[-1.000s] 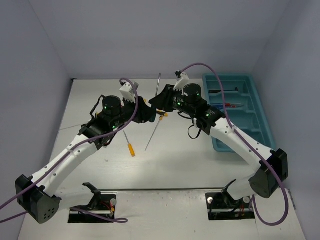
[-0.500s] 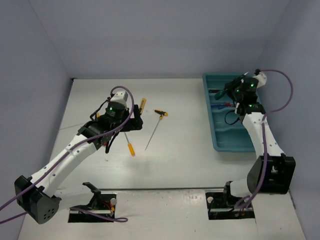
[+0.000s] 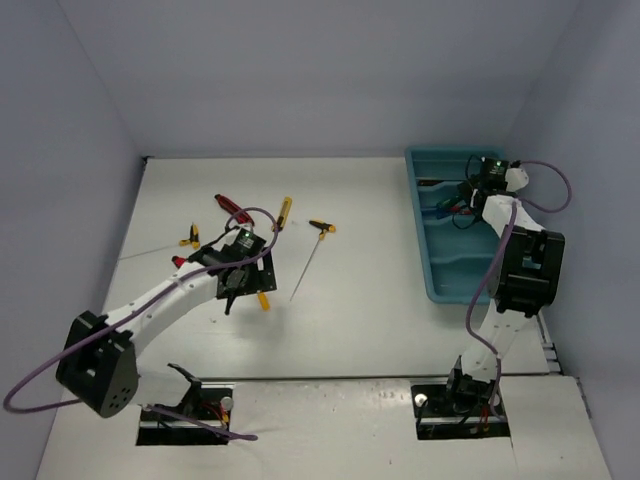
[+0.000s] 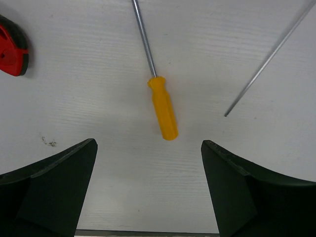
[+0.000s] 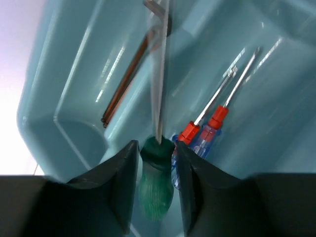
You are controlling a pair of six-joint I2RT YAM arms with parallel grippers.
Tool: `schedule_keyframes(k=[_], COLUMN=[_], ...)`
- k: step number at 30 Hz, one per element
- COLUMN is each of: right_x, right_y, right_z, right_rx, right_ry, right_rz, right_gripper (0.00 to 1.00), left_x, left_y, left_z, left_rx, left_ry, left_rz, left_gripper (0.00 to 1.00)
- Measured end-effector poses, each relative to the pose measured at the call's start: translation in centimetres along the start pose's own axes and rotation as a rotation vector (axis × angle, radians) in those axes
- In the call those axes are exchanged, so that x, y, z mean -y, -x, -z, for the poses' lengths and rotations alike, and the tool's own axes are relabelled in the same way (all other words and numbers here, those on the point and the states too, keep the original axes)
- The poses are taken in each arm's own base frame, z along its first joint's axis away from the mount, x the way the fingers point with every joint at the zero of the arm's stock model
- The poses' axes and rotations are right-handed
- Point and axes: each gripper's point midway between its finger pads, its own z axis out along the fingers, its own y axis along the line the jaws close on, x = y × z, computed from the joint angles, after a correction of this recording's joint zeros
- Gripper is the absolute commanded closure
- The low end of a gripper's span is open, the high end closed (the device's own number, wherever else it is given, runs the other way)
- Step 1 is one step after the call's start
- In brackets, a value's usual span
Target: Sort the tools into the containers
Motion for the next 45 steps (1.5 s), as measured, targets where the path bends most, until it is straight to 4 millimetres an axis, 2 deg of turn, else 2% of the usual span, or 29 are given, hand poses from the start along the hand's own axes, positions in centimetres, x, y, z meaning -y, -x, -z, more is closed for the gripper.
schedule_keyframes(k=[2,6,10,12,14,16,19,21,24,27,31,33,36,40,45], right_x=[0.2,-0.7,-2.1,-3.0,-4.3,-5.6,-7.3,-8.3,-9.6,-11.0,-12.2,-12.9,-13.9,-14.8,-16.5], right_y=[-0.2,0.7,2.5,3.9,5.6,7.1,8.6,8.2,5.0,-0.2,-8.8,-12.5,-17.2,-21.7,-24.0], right_z=[-0.2,0.1,2.6,5.1,8.7,12.7,18.7,21.7,24.5,26.1,28.3,30.2,33.8,38.3,42.5], right_rx=[-0.005,0.015,0.052,0.087,0.140,0.197,0.275,0.288,0.227,0.091,-0.144,-0.241,-0.347,-0.437,-0.457], right_ry=[-0.007,0.012,0.052,0.089,0.143,0.207,0.312,0.384,0.489,0.600,0.727,0.796,0.898,1.005,1.109], right_rz=[-0.006,0.012,0.055,0.079,0.099,0.110,0.121,0.135,0.176,0.241,0.354,0.411,0.483,0.550,0.580], right_gripper=[0.41,0.38,0.38,0.37,0.37,0.37,0.37,0.37,0.33,0.26,0.20,0.20,0.20,0.21,0.22], left_x=[-0.2,-0.8,-0.9,-0.4,0.4,1.2,1.6,1.6,1.7,2.6,5.4,6.9,8.9,11.4,13.1], left_y=[-0.8,-2.4,-3.3,-3.3,-3.0,-2.6,-2.3,-2.3,-1.7,0.5,5.5,7.5,9.3,9.8,9.3], left_z=[-1.4,-3.5,-5.1,-5.6,-6.0,-6.3,-6.4,-6.3,-5.3,-2.4,4.7,8.8,13.3,16.2,17.2], left_rx=[-0.047,-0.126,-0.178,-0.191,-0.191,-0.189,-0.182,-0.180,-0.154,-0.054,0.205,0.329,0.446,0.491,0.468], left_ry=[0.036,0.098,0.137,0.133,0.111,0.087,0.071,0.066,0.037,-0.056,-0.302,-0.432,-0.591,-0.744,-0.844], left_rz=[0.000,-0.005,-0.008,-0.004,0.006,0.015,0.012,0.000,-0.027,-0.060,-0.103,-0.128,-0.173,-0.227,-0.267], left_gripper=[0.16,0.19,0.36,0.53,0.71,0.98,1.00,1.00,1.00,1.00,1.00,1.00,1.00,1.00,1.00])
